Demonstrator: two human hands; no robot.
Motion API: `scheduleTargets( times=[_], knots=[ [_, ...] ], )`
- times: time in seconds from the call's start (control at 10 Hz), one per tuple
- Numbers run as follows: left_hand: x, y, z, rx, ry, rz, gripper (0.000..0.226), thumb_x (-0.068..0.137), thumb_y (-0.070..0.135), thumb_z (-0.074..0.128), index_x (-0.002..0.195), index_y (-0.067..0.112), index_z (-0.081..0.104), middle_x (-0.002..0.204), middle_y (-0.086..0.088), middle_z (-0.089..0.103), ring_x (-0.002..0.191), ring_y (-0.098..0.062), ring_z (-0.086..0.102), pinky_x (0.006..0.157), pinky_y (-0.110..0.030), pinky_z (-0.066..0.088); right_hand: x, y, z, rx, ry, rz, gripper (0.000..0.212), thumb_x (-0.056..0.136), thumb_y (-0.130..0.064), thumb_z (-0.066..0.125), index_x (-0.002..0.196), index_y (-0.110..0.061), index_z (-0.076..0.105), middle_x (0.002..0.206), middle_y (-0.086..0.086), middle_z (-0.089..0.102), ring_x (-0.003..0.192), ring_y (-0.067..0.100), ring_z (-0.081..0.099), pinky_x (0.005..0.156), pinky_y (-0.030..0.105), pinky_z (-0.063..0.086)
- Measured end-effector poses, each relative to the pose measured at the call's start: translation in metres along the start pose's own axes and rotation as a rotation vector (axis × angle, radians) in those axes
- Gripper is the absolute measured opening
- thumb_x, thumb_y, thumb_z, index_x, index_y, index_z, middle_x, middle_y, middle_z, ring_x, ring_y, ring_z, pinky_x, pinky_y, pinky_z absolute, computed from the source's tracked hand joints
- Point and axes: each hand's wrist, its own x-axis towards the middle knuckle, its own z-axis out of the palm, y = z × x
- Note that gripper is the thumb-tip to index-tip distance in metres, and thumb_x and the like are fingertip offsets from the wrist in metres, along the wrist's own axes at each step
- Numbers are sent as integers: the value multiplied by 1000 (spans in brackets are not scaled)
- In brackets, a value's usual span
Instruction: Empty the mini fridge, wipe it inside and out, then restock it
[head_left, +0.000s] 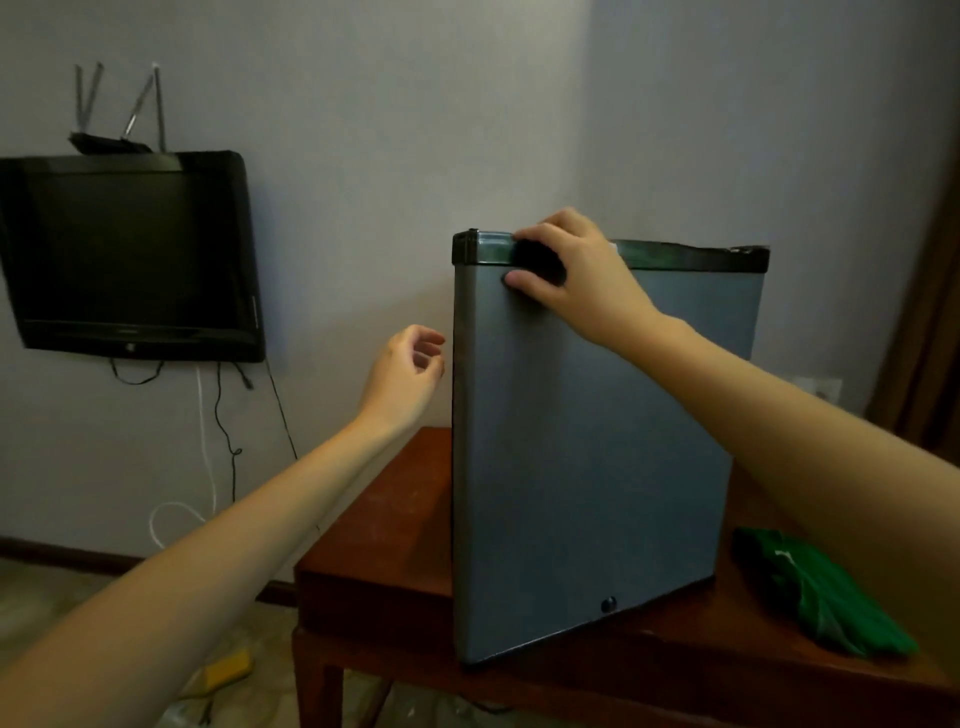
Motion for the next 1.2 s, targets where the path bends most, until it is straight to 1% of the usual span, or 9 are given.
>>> scheduleTargets(
  times=[0.1,0.2,0.3,0.5,0.6,0.8,1.0,1.1,1.2],
  knots=[
    [15,-13,1,47,28,26,12,95,14,52,105,20,53,103,-3,60,91,-14,57,70,-17,44,13,7,21,-15,17,6,44,87,-34,66,125,-13,59,111,9,55,109,25,50,95,27,36],
    [50,-22,5,97,65,54,16,95,15,51,111,17,54,103,-2,59,91,-14,57,76,-24,48,36,23,47,-76,-5,24,41,89,-35,63,124,-16,60,109,8,55,108,25,49,93,33,32],
    [81,-22,9,98,91,91,17,95,13,50,112,14,55,100,-1,60,89,-13,57,77,-27,50,50,34,60,-119,0,29,37,90,-37,61,123,-18,62,107,6,55,106,24,49,90,33,31],
    [182,-17,23,-19,185,141,17,94,7,47,100,16,61,93,1,64,85,-9,60,71,-17,47,87,60,76,-115,-70,2,31,89,-38,62,113,-19,68,98,3,59,95,21,54,79,36,45],
    [218,-15,32,-11,116,111,13,93,11,52,94,19,62,91,3,65,83,-7,60,68,-14,45,104,73,81,-62,-163,16,31,89,-34,63,114,-17,67,97,0,58,90,15,52,78,28,44],
    [243,-11,42,81,-53,94,12,91,14,54,90,24,61,85,9,61,81,-9,59,69,-27,50,118,84,95,-69,-244,101,23,85,-25,69,102,-9,70,91,5,60,88,23,56,75,33,47],
    [261,10,50,279,-199,201,11,91,12,54,97,19,61,90,8,58,85,-9,56,74,-25,47,122,79,95,-38,-298,176,17,77,-20,77,88,-11,68,84,2,59,79,20,56,69,33,50],
    [271,27,52,317,-241,233,12,91,13,54,98,18,62,91,7,59,87,-10,56,74,-24,47,126,76,89,12,-376,172,16,83,-21,71,94,-10,67,89,3,60,84,20,55,74,35,51],
    [298,58,59,343,-320,203,15,91,15,53,103,17,61,93,5,61,90,-13,57,78,-30,47,141,88,67,103,-498,326,28,94,-30,56,115,-11,61,103,4,59,98,19,51,85,30,42]
  ],
)
